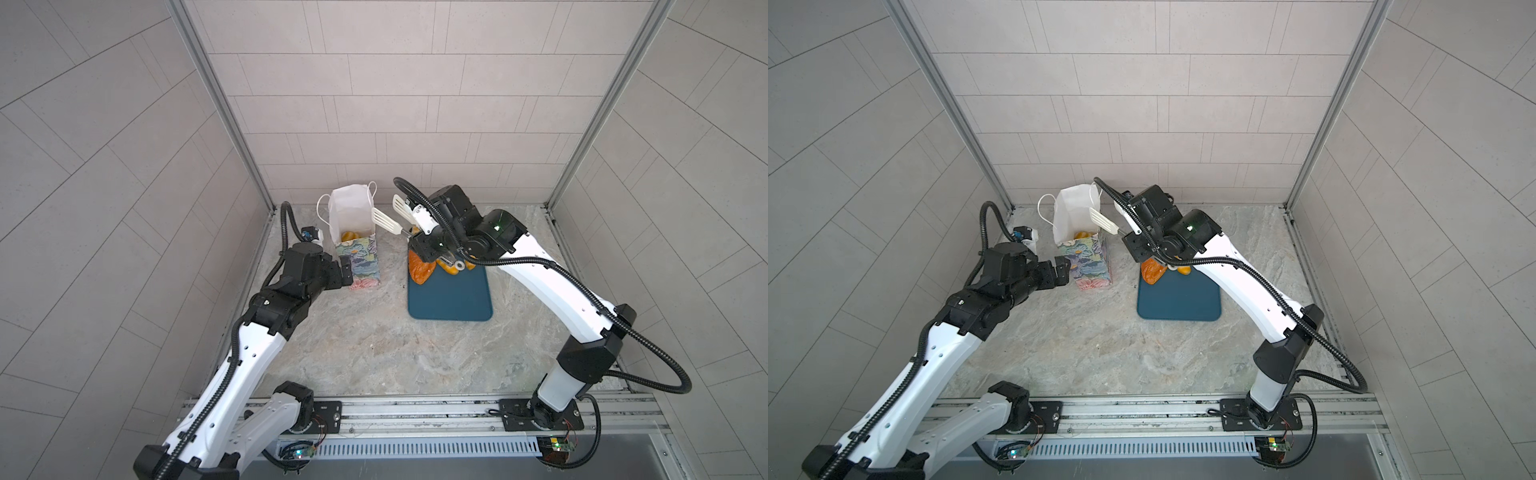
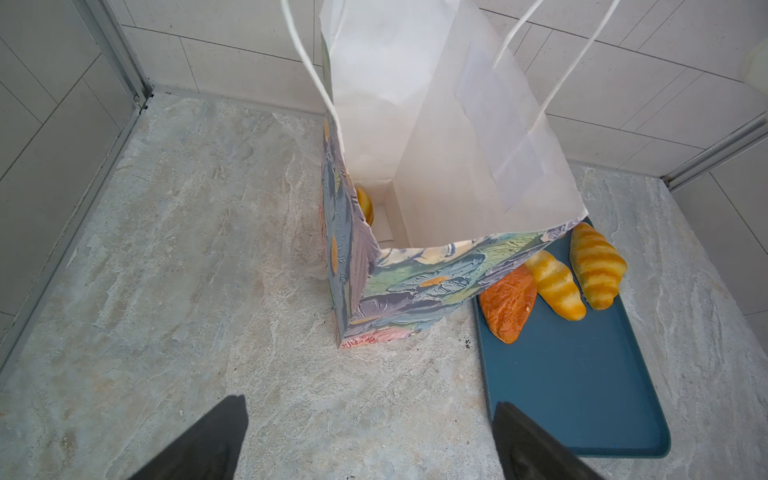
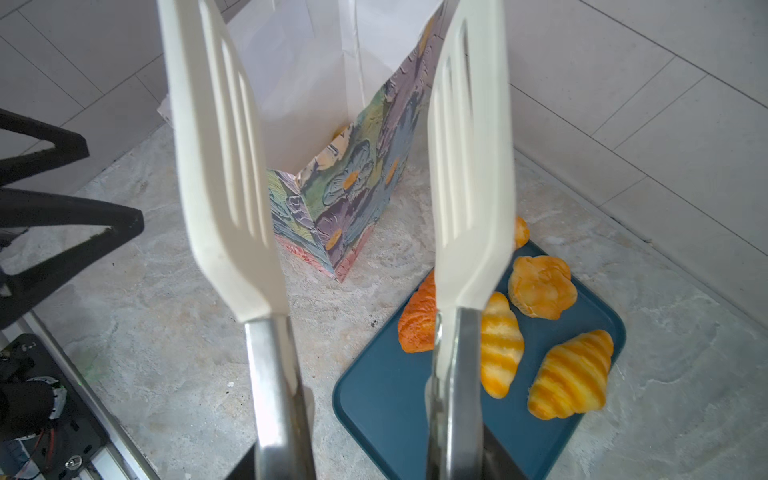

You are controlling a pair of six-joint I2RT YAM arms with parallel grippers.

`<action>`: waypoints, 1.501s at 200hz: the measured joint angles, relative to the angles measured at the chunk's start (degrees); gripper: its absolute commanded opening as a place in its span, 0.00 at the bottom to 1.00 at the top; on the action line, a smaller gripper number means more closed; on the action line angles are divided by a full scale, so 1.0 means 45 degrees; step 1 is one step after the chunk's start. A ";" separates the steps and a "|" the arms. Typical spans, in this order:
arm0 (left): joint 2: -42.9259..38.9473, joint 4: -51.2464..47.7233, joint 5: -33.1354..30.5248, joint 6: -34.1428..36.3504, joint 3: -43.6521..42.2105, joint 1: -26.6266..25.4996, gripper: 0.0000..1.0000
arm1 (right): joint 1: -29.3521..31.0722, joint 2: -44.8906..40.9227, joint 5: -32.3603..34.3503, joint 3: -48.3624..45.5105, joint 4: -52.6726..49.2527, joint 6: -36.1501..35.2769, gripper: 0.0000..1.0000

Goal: Place the fake bread into the paper bag
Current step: 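Move the empty tongs with the right gripper back over the teal tray, then lower the tongs with the right gripper around a striped croissant and close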

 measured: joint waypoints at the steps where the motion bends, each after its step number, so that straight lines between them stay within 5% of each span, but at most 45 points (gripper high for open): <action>1: 0.0000 0.0000 -0.0005 0.0000 0.0000 -0.0010 1.00 | -0.0005 -0.0049 0.0015 -0.0044 0.0010 -0.0010 0.57; 137: 0.0155 -0.0005 -0.0835 0.0155 0.0287 -0.1462 1.00 | -0.2234 -0.3084 0.1996 -0.6581 0.0665 -0.0529 0.57; 300: 0.0185 0.0306 -0.1962 0.0641 0.0495 -0.2069 1.00 | -0.3832 -0.0733 0.2540 -0.9340 0.1127 -0.0476 0.57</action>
